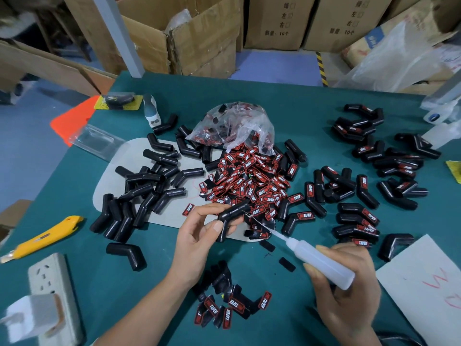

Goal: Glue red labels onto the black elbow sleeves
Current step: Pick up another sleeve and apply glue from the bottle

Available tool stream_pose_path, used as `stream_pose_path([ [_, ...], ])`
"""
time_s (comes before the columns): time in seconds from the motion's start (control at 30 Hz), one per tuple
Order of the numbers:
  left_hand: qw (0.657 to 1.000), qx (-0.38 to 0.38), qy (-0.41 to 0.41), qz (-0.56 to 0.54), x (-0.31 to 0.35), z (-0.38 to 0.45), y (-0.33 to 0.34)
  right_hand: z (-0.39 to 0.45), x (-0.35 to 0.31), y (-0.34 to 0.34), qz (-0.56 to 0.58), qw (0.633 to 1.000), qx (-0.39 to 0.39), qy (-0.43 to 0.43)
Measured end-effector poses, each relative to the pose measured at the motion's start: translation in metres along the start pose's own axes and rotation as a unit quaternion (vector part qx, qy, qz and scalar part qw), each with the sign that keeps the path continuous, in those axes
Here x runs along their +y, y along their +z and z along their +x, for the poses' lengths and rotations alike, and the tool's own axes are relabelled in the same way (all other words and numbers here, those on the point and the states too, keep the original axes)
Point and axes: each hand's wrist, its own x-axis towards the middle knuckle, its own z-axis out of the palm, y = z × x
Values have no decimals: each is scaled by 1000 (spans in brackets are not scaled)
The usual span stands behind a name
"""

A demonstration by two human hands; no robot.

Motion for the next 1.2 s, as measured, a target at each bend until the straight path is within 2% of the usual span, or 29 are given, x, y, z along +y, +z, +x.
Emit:
stream_pose_path([
  [0.87,1000,-1,1,7,-3,2,-3,2,-3,-1,-13,1000,-6,16],
  [1.2,999,-8,30,38,-5,1,-3,1,-2,0,-14,1000,2,2],
])
